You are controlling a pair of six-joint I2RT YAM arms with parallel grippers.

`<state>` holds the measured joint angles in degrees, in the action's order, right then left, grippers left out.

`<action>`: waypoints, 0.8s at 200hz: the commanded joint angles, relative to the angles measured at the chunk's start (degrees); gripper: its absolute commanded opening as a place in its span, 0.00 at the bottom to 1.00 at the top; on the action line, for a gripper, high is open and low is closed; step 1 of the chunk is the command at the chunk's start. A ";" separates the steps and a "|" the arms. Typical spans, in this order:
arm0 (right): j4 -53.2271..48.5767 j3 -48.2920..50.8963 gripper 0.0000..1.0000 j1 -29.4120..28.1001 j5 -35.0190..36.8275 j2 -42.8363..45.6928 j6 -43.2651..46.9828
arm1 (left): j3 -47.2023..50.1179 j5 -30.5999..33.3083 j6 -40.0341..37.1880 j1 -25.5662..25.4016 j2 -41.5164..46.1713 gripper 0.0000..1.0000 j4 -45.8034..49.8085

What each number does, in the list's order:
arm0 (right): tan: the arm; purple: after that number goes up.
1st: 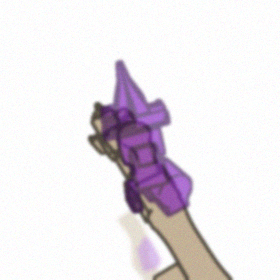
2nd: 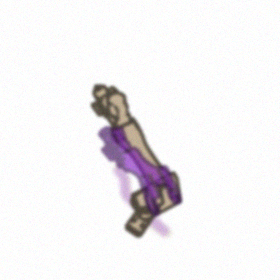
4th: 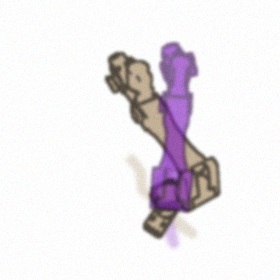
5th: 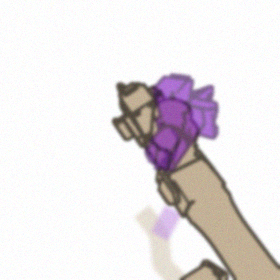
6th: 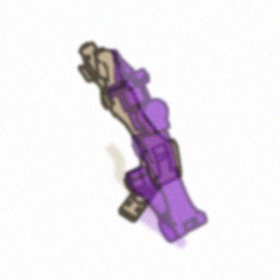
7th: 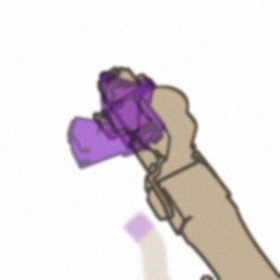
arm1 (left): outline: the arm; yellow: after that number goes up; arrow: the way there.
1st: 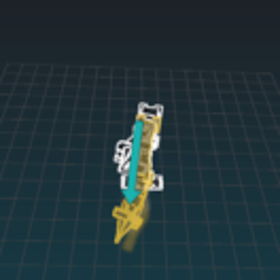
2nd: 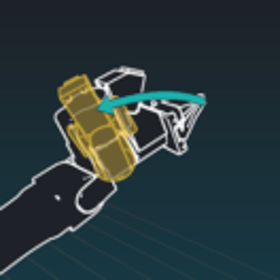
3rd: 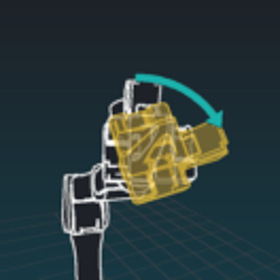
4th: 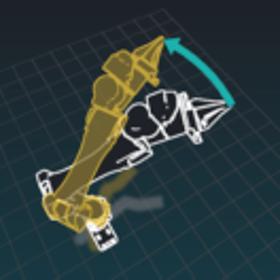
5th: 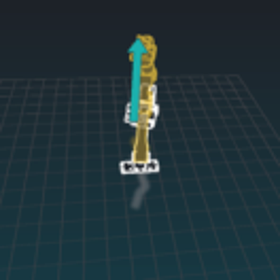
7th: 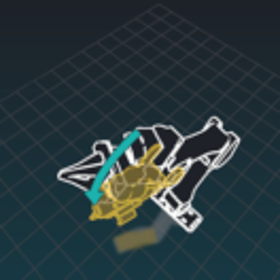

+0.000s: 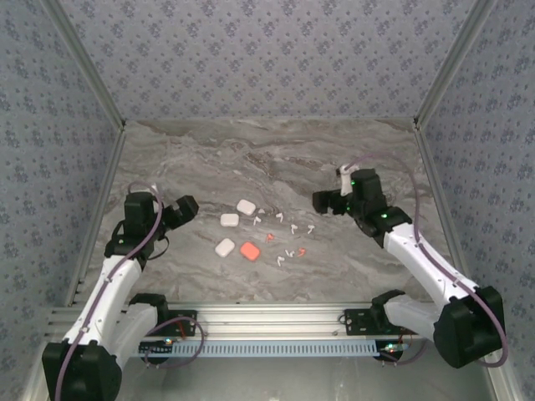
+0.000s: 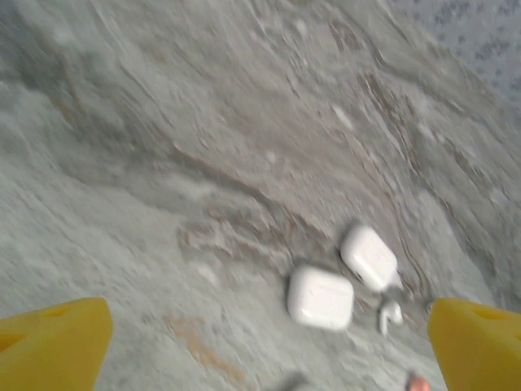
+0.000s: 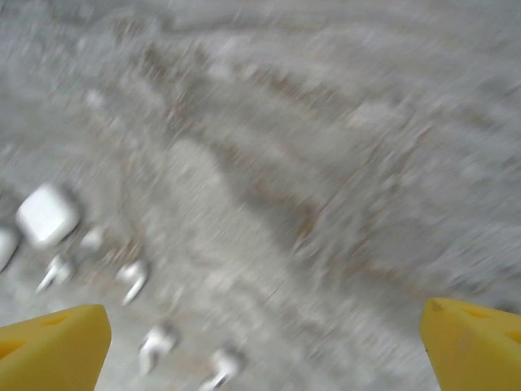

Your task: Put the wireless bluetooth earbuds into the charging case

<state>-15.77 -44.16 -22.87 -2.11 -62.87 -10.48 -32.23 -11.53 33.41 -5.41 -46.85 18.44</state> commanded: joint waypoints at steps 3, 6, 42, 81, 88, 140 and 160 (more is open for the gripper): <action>-14.27 -3.53 0.98 -8.22 2.47 -2.52 -7.98 | -0.54 -7.56 1.03 -0.30 1.91 0.99 3.90; -14.97 -4.00 0.97 -9.78 2.86 -3.23 -8.41 | -0.26 -7.82 1.12 -0.30 1.91 0.99 3.56; -22.64 -12.68 0.90 -24.06 7.56 -14.69 -12.13 | 1.71 -8.61 1.60 -0.38 0.54 0.99 1.19; -25.25 -21.94 0.88 -33.19 8.88 -28.37 -12.27 | 2.16 -7.81 1.59 -0.39 0.36 0.99 1.05; -25.41 -23.36 0.88 -34.38 9.06 -30.56 -11.97 | 2.10 -7.56 1.44 -0.37 0.57 0.99 1.24; -25.32 -31.80 0.84 -37.31 7.67 -42.03 -9.49 | 1.74 -6.52 0.78 -0.47 1.68 0.99 2.81; -25.20 -33.84 0.84 -37.85 6.60 -44.69 -8.56 | 1.77 -6.10 0.70 -0.38 1.74 0.99 3.00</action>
<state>-38.85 -74.72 -60.05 5.13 -104.81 -20.53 -30.26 -18.44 34.59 -5.43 -45.80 20.01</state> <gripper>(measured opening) 0.844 0.993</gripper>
